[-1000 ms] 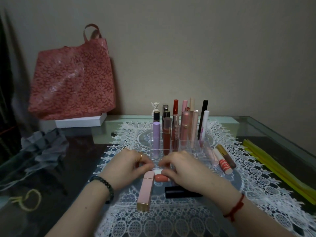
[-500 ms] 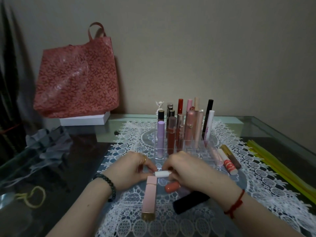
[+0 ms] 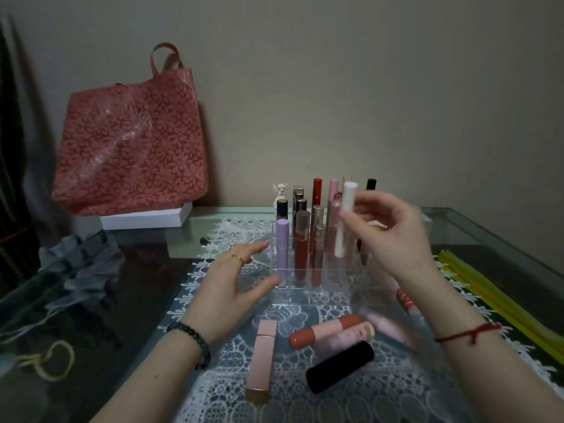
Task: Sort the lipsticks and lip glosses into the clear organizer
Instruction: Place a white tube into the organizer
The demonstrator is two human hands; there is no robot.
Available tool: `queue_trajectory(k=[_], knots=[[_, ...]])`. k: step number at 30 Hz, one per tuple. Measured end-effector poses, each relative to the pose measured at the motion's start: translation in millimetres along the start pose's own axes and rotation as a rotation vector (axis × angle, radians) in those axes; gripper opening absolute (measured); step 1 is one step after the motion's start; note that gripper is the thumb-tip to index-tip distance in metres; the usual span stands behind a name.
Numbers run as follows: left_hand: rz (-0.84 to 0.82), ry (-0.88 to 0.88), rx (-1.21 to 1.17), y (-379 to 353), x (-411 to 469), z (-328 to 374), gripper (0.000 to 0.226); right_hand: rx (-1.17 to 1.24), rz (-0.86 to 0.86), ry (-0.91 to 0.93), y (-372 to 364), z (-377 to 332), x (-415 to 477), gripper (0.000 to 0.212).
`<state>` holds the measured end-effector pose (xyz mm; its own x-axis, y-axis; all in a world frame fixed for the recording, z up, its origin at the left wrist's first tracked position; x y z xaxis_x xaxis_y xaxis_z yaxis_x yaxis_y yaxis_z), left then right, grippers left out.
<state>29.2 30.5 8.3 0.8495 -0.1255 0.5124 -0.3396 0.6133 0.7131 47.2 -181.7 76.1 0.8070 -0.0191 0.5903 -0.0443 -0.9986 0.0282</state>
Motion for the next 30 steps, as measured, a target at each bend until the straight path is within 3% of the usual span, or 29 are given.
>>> queue_trajectory(k=[4, 7, 16, 30], knots=[[-0.091, 0.063, 0.008, -13.9, -0.4, -6.8, 0.084, 0.044, 0.092, 0.01, 5.9, 7.7, 5.7, 0.023], [-0.153, 0.086, 0.006, -21.7, 0.2, -9.9, 0.091, 0.051, 0.118, -0.048, 4.5, 27.1, 0.2, 0.025], [-0.165, 0.113, 0.02, -28.3, 2.1, -17.9, 0.072, -0.011, 0.078, -0.156, -0.9, 60.7, -10.1, 0.026], [-0.135, 0.109, 0.006, -30.2, 3.6, -23.4, 0.066, -0.024, 0.034, -0.154, -3.8, 66.5, -15.0, 0.027]])
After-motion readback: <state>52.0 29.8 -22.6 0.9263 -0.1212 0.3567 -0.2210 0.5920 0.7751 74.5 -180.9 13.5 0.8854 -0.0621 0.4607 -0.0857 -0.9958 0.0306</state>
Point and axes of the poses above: each hand's wrist, its own x-axis towards the middle knuckle, its own y-axis out of the back of the hand, z = x × y, the point moved 4 cm from there along x, towards the middle knuckle, and after that the axes turned 11 degrees about x, right-handed, at the moved point
